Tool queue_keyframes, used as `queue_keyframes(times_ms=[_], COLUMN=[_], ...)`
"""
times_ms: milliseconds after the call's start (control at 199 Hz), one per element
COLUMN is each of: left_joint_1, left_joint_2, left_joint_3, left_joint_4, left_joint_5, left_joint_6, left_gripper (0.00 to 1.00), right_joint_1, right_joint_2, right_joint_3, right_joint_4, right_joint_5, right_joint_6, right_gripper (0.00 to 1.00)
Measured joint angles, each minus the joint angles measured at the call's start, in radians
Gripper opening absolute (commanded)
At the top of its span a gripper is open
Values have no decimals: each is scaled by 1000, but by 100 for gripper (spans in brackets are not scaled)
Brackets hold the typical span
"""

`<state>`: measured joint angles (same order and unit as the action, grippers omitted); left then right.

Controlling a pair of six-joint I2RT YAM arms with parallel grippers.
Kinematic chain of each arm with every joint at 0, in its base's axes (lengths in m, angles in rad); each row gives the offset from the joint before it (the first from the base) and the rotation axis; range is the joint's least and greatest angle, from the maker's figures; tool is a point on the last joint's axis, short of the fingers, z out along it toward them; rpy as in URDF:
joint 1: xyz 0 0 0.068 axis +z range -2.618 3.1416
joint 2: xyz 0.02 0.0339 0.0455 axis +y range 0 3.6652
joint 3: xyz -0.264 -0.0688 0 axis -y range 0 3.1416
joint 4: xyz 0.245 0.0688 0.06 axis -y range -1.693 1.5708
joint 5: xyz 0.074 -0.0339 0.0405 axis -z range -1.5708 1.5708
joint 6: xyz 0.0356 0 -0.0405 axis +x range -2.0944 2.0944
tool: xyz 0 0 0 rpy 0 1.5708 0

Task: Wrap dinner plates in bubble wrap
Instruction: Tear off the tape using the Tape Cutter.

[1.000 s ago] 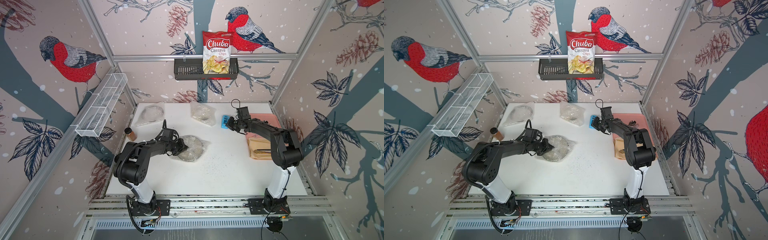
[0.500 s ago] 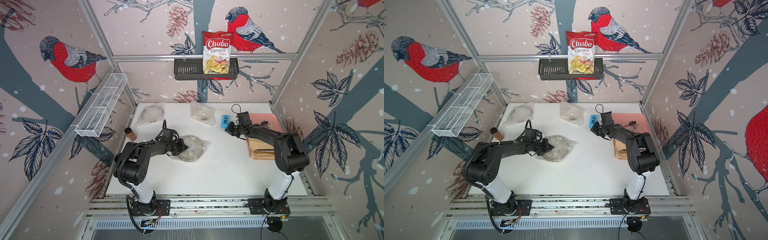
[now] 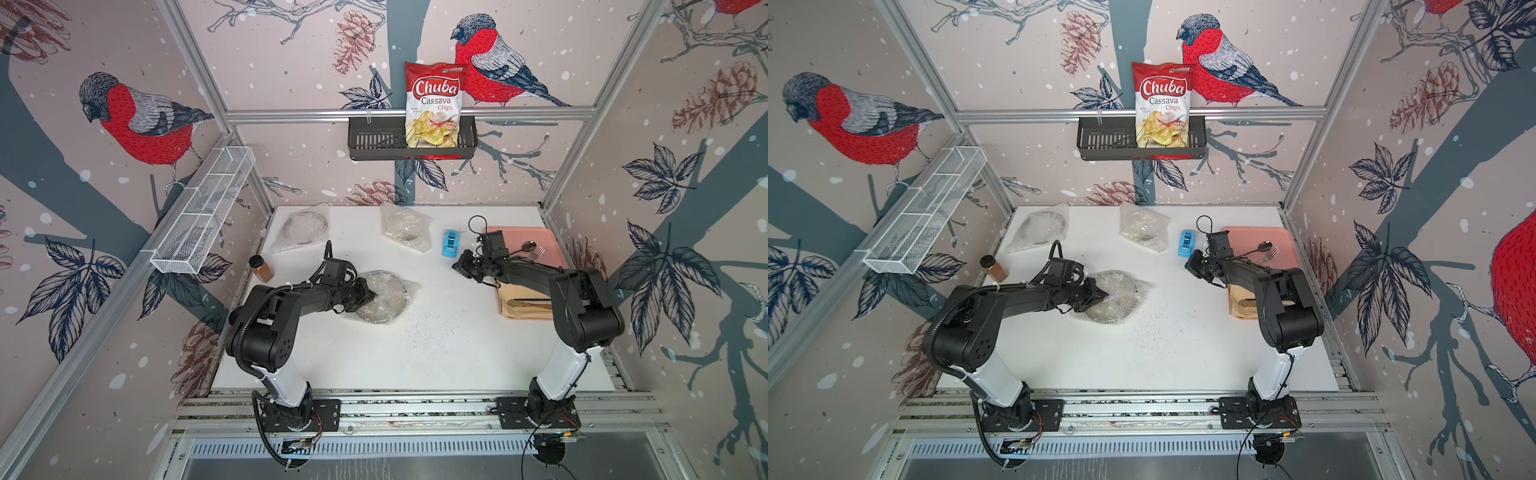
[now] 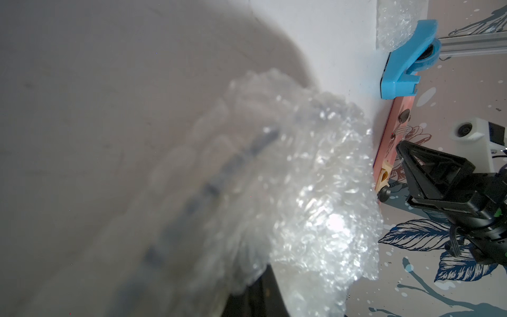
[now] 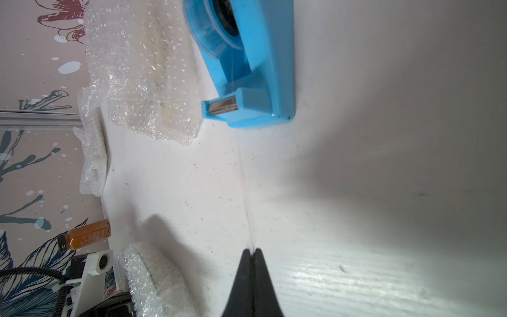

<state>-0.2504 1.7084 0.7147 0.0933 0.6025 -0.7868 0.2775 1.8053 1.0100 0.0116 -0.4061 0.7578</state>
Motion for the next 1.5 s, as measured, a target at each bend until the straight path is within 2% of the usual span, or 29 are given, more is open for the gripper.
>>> queue_keyframes(times_ms=[316, 623, 944, 1055, 1190, 1356, 1502], left_joint_1=[0, 0, 0, 0, -2, -10, -16], left_joint_2=[0, 0, -8, -10, -13, -25, -34], left_joint_3=[-4, -4, -2, -2, -2, -11, -19], left_joint_4=[8, 8, 8, 8, 8, 11, 11], left_joint_5=[1, 3, 2, 0, -4, -18, -27], left_joint_6=[-3, -3, -2, -2, -2, -2, -3], left_gripper=[0, 0, 0, 0, 0, 0, 0], right_joint_1=[-9, 2, 14, 69, 188, 345, 433], right_joint_2=[-2, 80, -59, -90, -77, 33, 129], right_joint_3=[-18, -63, -109, -30, 106, 269, 361], right_joint_4=[41, 60, 54, 16, -63, -174, -232], right_joint_5=[-64, -79, -82, -103, -132, -161, -189], right_joint_6=[-1, 6, -20, -83, -182, -262, -235], right_gripper=[0, 0, 0, 0, 0, 0, 0])
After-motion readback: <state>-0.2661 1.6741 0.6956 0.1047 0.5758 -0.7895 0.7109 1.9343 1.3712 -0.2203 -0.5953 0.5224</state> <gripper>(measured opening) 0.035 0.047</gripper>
